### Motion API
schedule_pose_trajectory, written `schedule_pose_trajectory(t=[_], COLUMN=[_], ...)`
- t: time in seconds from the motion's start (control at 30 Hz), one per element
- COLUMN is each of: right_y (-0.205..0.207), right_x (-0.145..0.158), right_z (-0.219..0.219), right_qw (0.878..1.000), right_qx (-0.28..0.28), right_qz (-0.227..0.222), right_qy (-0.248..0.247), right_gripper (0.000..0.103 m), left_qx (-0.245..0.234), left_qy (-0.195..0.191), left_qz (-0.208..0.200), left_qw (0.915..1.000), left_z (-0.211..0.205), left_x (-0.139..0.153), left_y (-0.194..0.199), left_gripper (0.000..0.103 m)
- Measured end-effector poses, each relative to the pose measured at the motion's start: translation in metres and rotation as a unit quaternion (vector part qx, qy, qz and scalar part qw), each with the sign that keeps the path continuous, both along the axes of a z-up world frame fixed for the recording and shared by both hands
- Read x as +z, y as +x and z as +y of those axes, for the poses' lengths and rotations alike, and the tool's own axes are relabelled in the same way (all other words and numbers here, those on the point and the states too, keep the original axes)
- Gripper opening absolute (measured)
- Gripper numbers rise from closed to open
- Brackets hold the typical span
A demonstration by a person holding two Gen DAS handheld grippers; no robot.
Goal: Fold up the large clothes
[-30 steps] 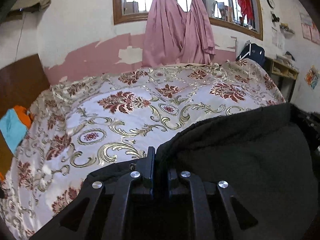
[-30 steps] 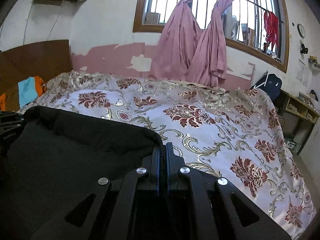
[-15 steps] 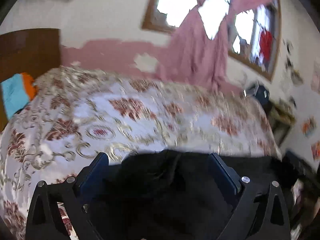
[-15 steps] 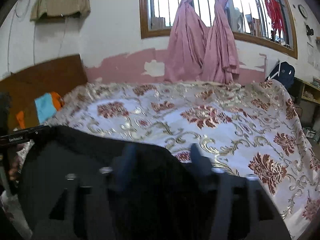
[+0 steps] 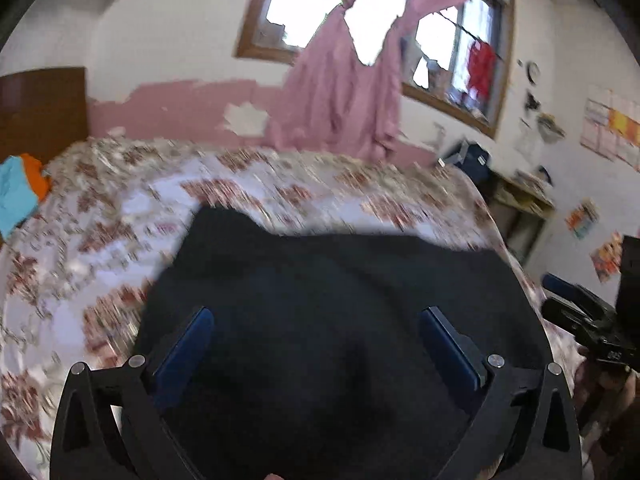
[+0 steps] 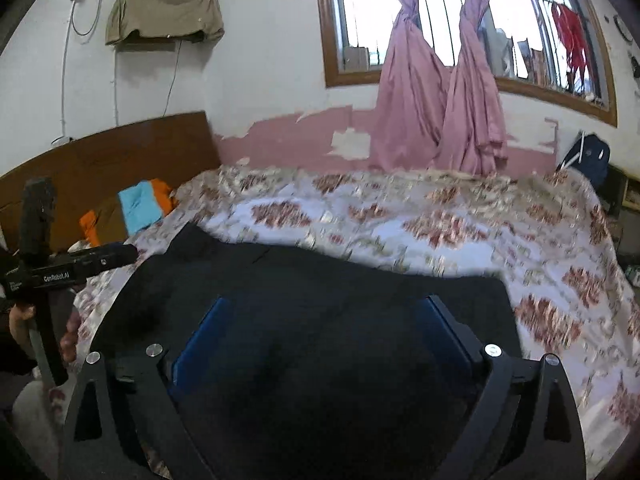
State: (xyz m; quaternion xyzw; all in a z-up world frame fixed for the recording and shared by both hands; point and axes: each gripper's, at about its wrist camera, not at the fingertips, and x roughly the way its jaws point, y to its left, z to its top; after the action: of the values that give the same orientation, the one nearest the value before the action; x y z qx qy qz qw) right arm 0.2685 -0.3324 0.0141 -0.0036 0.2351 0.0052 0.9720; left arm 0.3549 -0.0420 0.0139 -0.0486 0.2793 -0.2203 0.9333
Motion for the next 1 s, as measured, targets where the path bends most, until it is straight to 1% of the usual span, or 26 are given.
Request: schedule_pose_trajectory(t=[0.1,0.17,0.23,0.3,0.33,0.37,0.47,0.53,0.6,0.67,0.8,0.93,1.0], right_y=[-0.021,-0.031,-0.034,-0.029,-0.025,-0.019,0.002,0.023,0.043,0.062,0.095,0.118,0.13], right_x=[-0.025,-0.042,-0.056,-0.07,-0.075,-0.077,-0.078,-0.073,-0.068,-0.061,-0.052,-0.047,-0.046], right_z=[0.003,0.004,0.003,0.003,0.005,0.007,0.012,0.009,0.0,-0.005,-0.011,-0.021,-0.027], right_qw=[1.0,0.999,0.998,0.997,0.997,0.997,0.996,0.995,0.994,0.993,0.992,0.991,0.99], right_qx=[0.003,0.008,0.013,0.007,0.003,-0.001,-0.01,-0.023,-0.04,-0.056,-0.065,-0.079,-0.095], right_qz=[0.029,0.046,0.059,0.071,0.073,0.072,0.076,0.085,0.098,0.104,0.108,0.102,0.098], right_qy=[0.002,0.008,0.019,0.023,0.016,-0.001,-0.043,-0.052,-0.035,-0.023,-0.03,-0.039,-0.043], right_gripper=[0.093,0.094,0.094,0.094,0.094,0.094,0.094,0.094,0.097,0.097,0.098,0.098,0.098], left_qx=[-0.063,-0.083,-0.087,-0.078,-0.073,-0.066,-0.047,-0.035,-0.024,-0.02,0.002,0.015,0.03], left_qy=[0.02,0.036,0.044,0.064,0.08,0.093,0.122,0.136,0.144,0.15,0.167,0.157,0.154], left_qz=[0.038,0.034,0.016,0.006,0.002,-0.005,-0.02,-0.018,-0.012,-0.003,0.006,0.018,0.012], left_qw=[0.9971,0.9953,0.9951,0.9949,0.9941,0.9935,0.9913,0.9899,0.9892,0.9885,0.986,0.9874,0.9876], left_z=[-0.013,-0.021,-0.029,-0.038,-0.044,-0.05,-0.062,-0.07,-0.075,-0.078,-0.077,-0.066,-0.058], left_x=[-0.025,-0.037,-0.045,-0.05,-0.052,-0.054,-0.053,-0.051,-0.046,-0.043,-0.036,-0.036,-0.036], left_y=[-0.015,-0.025,-0.03,-0.029,-0.026,-0.022,-0.011,0.004,0.021,0.035,0.07,0.101,0.115], left_gripper=[0.103,0.103,0.103,0.103,0.103,0.103,0.103,0.103,0.103,0.103,0.103,0.103,0.103])
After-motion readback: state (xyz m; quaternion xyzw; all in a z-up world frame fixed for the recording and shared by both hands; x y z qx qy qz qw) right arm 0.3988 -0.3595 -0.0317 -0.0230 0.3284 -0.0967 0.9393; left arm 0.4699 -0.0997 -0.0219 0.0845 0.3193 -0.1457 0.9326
